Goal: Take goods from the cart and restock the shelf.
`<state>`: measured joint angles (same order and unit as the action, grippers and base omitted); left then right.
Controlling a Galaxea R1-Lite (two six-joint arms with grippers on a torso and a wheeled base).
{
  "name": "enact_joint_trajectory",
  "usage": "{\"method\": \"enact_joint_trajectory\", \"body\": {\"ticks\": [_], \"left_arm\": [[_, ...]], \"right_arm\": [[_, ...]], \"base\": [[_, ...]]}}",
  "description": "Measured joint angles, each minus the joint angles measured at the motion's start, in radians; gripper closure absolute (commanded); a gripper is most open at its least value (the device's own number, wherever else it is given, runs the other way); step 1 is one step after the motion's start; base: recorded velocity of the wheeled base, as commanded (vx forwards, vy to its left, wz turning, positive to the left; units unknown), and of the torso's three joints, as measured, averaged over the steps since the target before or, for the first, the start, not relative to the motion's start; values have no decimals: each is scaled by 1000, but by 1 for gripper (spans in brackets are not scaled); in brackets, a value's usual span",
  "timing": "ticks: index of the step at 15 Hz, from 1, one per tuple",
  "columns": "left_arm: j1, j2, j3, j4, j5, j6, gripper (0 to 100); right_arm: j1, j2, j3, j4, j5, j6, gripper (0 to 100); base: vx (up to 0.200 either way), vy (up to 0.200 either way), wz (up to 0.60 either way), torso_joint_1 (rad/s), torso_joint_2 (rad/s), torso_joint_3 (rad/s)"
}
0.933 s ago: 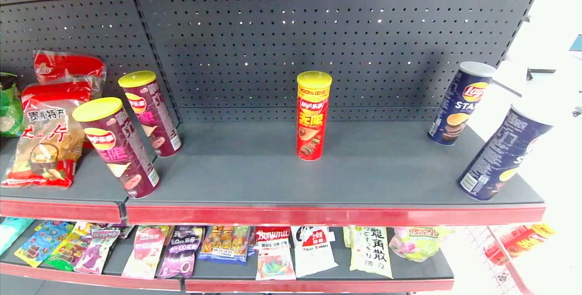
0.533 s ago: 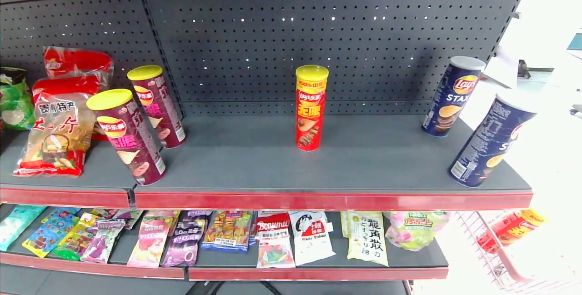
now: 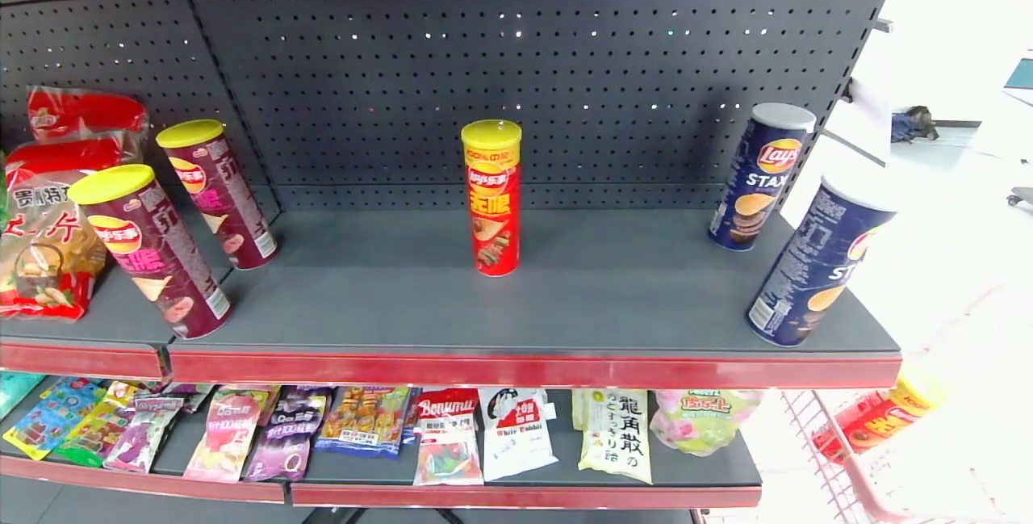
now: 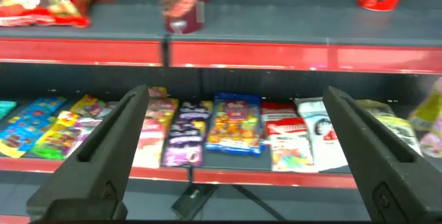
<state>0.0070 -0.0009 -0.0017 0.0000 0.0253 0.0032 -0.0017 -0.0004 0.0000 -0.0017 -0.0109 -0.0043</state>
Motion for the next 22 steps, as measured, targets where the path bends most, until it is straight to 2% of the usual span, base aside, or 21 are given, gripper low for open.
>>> {"method": "enact_joint_trajectory", "body": {"ticks": [8,11,18,22], "left_arm": [[0,0,0,-1,0,0,0],[1,0,0,0,1,0,0],[0,0,0,0,2,-1,0],[1,0,0,0,2,-1,0]], "right_arm": [[0,0,0,0,0,0,0],[0,0,0,0,0,0,0],[0,0,0,1,0,-1,0],[0,0,0,0,0,0,0]], "base": [[0,-200,0,2,2,5],[0,0,0,0,0,0],[0,0,-600,2,4,2],[0,0,0,0,0,0]]}}
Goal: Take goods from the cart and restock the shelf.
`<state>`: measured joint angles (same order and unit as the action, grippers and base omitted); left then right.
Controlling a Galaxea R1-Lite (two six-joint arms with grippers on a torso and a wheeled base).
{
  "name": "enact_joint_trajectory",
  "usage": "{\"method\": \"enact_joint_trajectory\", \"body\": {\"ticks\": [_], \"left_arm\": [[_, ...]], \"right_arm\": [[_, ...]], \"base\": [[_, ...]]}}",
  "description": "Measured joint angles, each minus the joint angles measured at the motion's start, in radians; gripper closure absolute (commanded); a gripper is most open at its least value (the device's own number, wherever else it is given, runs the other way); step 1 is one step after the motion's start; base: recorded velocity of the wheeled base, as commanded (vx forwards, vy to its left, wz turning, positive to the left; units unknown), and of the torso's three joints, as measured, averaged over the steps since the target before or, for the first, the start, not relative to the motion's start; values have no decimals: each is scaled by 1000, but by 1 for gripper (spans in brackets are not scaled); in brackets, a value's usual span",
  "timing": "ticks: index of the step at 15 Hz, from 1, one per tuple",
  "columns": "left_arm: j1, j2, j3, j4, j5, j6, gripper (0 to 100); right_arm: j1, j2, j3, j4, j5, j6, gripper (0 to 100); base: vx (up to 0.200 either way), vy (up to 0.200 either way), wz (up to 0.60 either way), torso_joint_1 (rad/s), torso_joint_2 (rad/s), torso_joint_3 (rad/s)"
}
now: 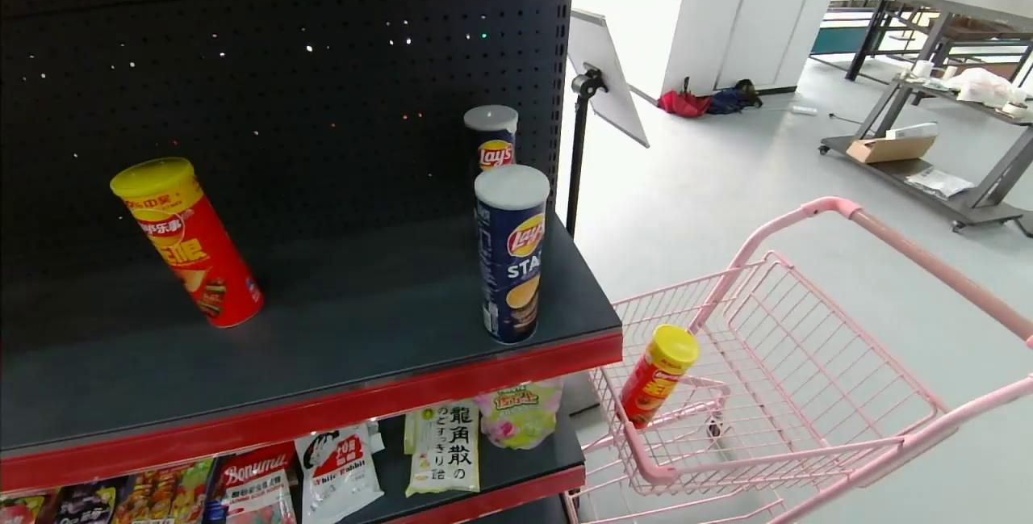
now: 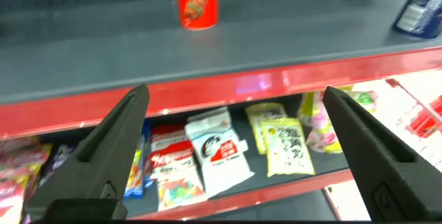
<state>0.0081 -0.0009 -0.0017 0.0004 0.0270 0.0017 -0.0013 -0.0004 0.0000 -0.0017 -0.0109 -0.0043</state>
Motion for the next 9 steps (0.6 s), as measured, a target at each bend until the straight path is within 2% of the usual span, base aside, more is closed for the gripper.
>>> {"method": "enact_joint_trajectory", "body": {"ticks": [4,9], "left_arm": [[-1,0,0,0,0,0,0],[0,0,0,0,0,0,0]], "right_arm": [[-1,0,0,0,0,1,0],[0,0,0,0,0,3,0]], "base": [[0,0,0,0,0,0],[0,0,0,-132,319,176]]}}
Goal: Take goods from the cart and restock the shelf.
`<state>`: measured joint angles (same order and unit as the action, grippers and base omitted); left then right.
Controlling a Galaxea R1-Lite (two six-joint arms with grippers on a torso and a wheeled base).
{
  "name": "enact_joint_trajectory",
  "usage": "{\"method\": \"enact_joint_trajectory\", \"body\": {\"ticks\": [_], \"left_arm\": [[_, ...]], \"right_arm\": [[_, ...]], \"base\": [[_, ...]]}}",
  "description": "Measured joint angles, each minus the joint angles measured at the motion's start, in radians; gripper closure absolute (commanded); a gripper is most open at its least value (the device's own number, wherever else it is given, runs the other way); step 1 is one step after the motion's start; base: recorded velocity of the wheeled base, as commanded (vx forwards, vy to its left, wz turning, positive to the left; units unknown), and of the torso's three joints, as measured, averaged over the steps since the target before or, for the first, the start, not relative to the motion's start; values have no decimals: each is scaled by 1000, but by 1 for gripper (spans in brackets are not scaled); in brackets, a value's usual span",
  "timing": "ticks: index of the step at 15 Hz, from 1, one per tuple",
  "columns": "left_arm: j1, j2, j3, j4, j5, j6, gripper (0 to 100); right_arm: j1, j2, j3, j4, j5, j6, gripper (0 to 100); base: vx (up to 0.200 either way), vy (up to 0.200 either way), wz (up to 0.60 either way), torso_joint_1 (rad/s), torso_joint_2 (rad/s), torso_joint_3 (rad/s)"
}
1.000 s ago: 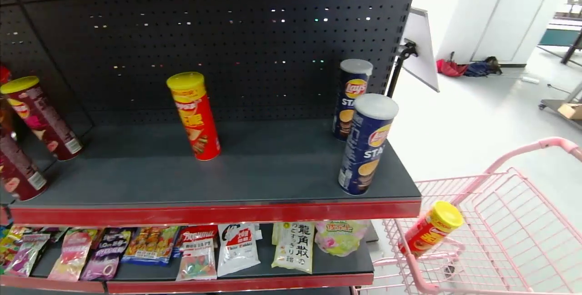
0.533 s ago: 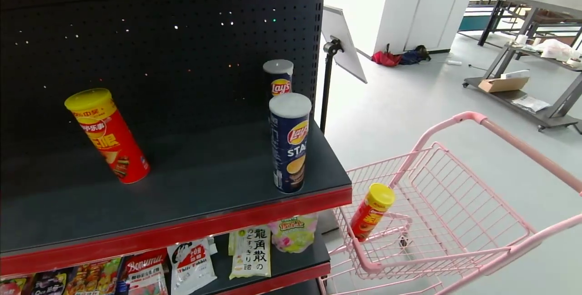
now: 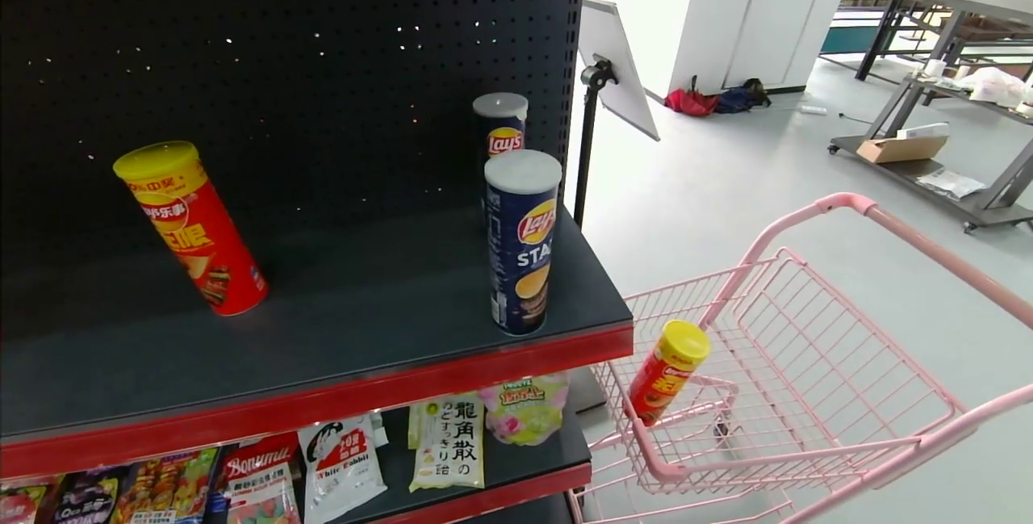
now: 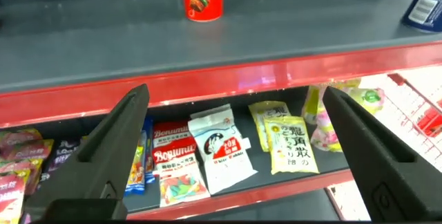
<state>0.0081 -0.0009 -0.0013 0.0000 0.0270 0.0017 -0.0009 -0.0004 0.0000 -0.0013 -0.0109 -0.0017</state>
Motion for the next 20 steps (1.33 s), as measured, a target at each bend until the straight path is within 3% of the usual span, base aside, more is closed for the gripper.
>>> {"method": "enact_joint_trajectory", "body": {"ticks": [15,20], "left_arm": [[-1,0,0,0,0,0,0],[-1,0,0,0,0,0,0]], "right_arm": [[-1,0,0,0,0,0,0],[-5,9,0,2,1,-8,0]], "base": [[0,0,0,-152,390,239],[0,0,0,-38,102,66]]}}
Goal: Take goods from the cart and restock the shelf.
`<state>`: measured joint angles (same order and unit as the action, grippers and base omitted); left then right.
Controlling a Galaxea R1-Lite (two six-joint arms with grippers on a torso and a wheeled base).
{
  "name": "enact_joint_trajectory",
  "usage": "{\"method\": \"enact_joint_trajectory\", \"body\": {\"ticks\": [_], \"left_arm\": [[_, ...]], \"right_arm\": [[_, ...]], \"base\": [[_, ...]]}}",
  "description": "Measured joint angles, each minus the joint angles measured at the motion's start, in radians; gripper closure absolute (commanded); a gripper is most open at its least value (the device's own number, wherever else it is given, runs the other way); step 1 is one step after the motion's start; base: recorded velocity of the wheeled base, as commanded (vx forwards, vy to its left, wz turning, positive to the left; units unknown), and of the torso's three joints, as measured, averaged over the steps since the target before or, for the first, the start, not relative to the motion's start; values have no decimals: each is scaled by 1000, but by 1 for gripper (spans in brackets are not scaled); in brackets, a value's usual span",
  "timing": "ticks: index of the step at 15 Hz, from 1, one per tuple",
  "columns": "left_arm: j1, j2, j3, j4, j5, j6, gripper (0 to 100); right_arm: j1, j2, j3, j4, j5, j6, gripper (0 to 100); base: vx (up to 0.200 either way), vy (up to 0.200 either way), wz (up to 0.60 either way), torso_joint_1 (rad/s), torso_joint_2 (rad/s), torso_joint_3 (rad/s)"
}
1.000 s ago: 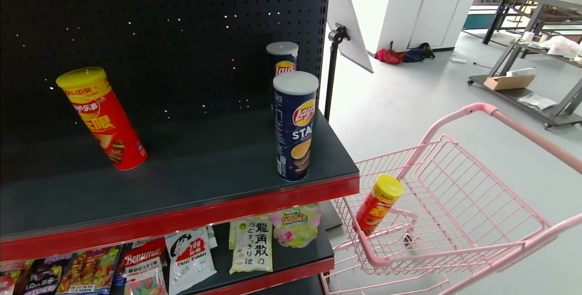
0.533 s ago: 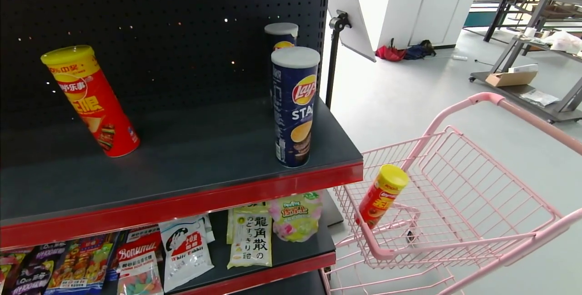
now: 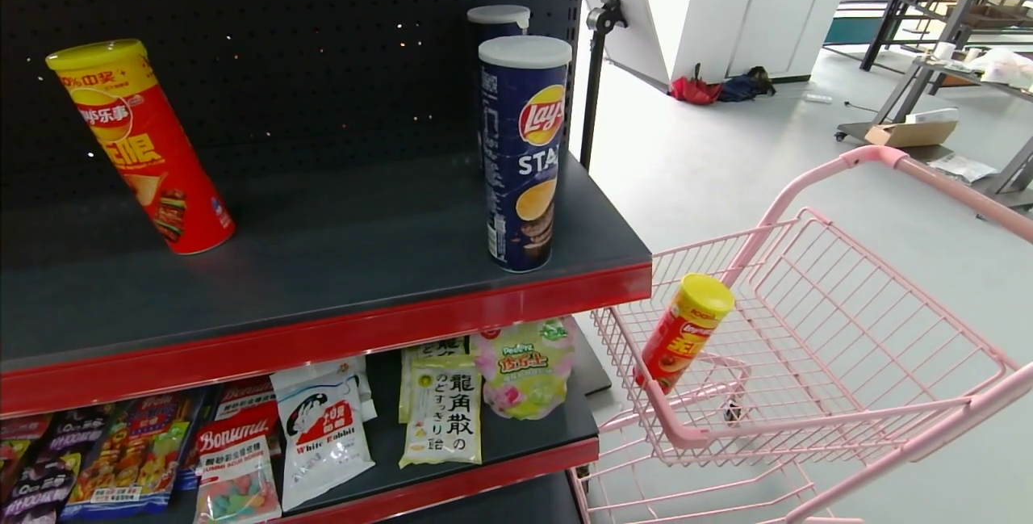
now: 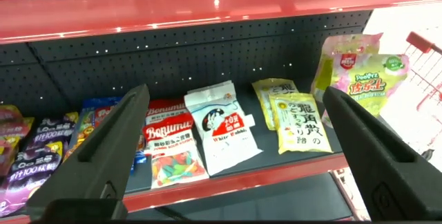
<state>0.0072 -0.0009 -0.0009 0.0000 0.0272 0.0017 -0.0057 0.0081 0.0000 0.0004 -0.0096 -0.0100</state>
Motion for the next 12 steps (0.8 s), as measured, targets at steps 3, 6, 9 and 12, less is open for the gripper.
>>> {"method": "enact_joint_trajectory", "body": {"ticks": [3,6,9,12], "left_arm": [[0,0,0,0,0,0,0],[0,0,0,0,0,0,0],[0,0,-1,0,0,0,0],[0,0,-1,0,0,0,0]], "right_arm": [[0,56,-79,-2,7,19,0],[39,309,-288,-29,47,101,0],[109,710,-413,-231,85,177,0],[167,1153,-407,-559,107,216,0]], "base": [[0,0,0,0,0,0],[0,0,0,0,0,0],[0,0,0,0,0,0],[0,0,0,0,0,0]]}}
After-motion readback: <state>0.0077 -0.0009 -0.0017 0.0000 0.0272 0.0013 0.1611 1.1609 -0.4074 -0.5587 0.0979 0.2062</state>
